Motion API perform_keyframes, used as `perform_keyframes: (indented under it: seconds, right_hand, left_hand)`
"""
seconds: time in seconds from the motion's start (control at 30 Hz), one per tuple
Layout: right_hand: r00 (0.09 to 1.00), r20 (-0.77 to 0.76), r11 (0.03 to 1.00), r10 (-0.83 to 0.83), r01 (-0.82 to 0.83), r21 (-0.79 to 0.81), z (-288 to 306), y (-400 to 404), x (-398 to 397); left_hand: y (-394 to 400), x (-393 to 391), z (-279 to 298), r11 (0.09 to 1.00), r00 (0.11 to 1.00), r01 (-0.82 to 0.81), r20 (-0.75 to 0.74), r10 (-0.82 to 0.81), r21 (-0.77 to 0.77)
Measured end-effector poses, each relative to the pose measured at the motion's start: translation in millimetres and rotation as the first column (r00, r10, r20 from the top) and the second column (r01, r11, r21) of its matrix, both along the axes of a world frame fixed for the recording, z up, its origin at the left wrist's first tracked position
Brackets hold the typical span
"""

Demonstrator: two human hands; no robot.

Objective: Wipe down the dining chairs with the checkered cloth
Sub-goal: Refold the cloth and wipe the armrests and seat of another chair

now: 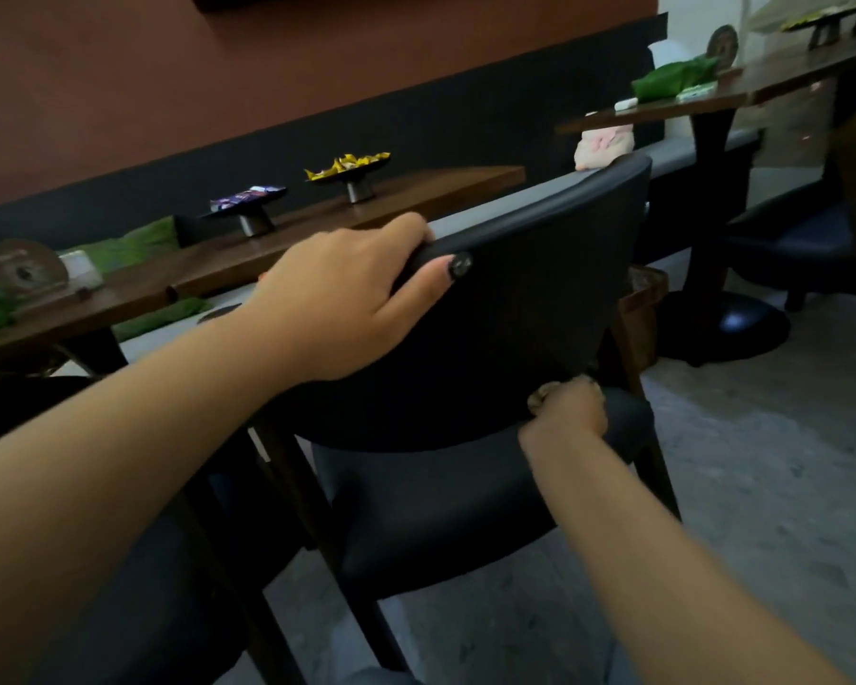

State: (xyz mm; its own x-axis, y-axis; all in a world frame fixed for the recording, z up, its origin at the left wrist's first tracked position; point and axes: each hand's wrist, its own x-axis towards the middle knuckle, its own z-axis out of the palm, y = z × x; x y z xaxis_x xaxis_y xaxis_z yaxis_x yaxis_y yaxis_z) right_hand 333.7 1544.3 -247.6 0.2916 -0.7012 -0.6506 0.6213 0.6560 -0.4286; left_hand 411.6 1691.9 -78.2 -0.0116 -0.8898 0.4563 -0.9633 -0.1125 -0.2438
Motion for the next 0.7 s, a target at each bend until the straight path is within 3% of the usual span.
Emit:
perform_keyframes:
  seconds: [0.13,0.23,0.3,0.33,0.4,0.43,0.47,0.5,0.53,0.57,0.6,0.63,0.7]
  right_hand:
    - [0.994,0.109,1.0,0.004,-0.007,0.025,-2,60,19]
    - [0.966,0.125,0.974,0.226,-0.223,-0.044,-9,94,21]
    - [0.879,0.235,0.909,0.416,-0.403,-0.104,-20,111,13]
    - [0.834,0.215,0.86,0.509,-0.485,-0.158,-30,116,9]
    - [0.759,-0.168,0.69,0.629,-0.645,-0.328,-46,123,1]
    - [0.74,-0.347,0.59,0.576,-0.67,-0.45,-52,122,-3]
    - [0.74,-0.507,0.405,0.442,-0.668,-0.624,-52,120,-6]
    - [0.758,-0.613,0.123,0.222,-0.645,-0.754,-51,116,-8]
    - [0.786,-0.617,-0.189,-0.026,-0.61,-0.769,-48,110,-7]
    - [0.819,-0.51,-0.466,-0.264,-0.571,-0.676,-45,102,-3]
    - [0.849,-0.319,-0.686,-0.422,-0.529,-0.5,-39,95,3]
    - [0.874,-0.136,-0.82,-0.467,-0.486,-0.303,-32,90,12]
    - [0.9,0.108,-0.902,-0.422,-0.429,0.054,-19,86,33]
  left_hand:
    - [-5,-2,-4,0.997,0.997,0.036,0.074,-0.031,-0.065]
    - [-2,1,-5,0.998,0.999,0.028,0.031,-0.026,-0.063]
    - [7,6,-6,0.997,0.997,0.072,-0.021,-0.073,-0.036]
    - [15,12,-7,0.994,0.994,0.096,-0.053,-0.098,-0.047]
    - [36,32,-19,0.978,0.983,0.097,-0.139,-0.124,-0.186]
    - [49,44,-32,0.952,0.975,0.062,-0.185,-0.122,-0.299]
    - [61,55,-48,0.911,0.966,-0.006,-0.239,-0.102,-0.412]
    - [71,64,-66,0.861,0.943,-0.106,-0.324,-0.072,-0.498]
    - [78,72,-85,0.808,0.892,-0.238,-0.451,-0.038,-0.539]
    - [82,80,-102,0.759,0.792,-0.391,-0.611,-0.012,-0.521]
    - [82,88,-118,0.721,0.63,-0.533,-0.777,-0.01,-0.442]
    - [80,93,-133,0.704,0.411,-0.633,-0.91,-0.047,-0.322]
    - [77,101,-155,0.744,-0.091,-0.655,-0.964,-0.252,-0.133]
